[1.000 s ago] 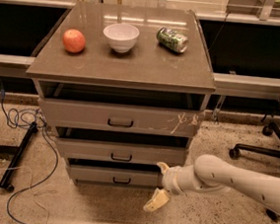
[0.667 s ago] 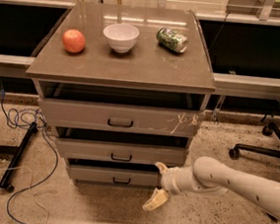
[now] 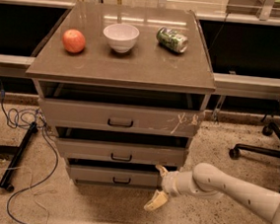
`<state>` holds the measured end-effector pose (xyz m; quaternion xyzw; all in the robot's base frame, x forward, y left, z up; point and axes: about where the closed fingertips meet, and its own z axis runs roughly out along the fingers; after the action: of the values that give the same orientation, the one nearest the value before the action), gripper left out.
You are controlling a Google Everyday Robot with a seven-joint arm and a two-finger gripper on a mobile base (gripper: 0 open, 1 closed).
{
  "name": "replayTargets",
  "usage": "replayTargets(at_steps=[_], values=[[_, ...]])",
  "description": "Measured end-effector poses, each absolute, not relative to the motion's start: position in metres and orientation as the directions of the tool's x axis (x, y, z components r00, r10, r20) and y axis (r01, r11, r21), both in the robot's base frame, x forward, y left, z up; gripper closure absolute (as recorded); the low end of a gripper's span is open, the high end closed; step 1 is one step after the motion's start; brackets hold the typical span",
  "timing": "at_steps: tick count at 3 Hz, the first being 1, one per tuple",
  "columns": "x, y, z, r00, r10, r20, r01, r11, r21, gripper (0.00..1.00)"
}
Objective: Open bottom drawer
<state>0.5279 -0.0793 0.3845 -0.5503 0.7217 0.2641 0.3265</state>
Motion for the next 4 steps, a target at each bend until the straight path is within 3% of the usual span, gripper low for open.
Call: replayTargets(at_steps=[4], values=[[0.547,-0.062,0.292,-0.223,-0.611,-0.760,-0.968,0.228,0.101,0.00]])
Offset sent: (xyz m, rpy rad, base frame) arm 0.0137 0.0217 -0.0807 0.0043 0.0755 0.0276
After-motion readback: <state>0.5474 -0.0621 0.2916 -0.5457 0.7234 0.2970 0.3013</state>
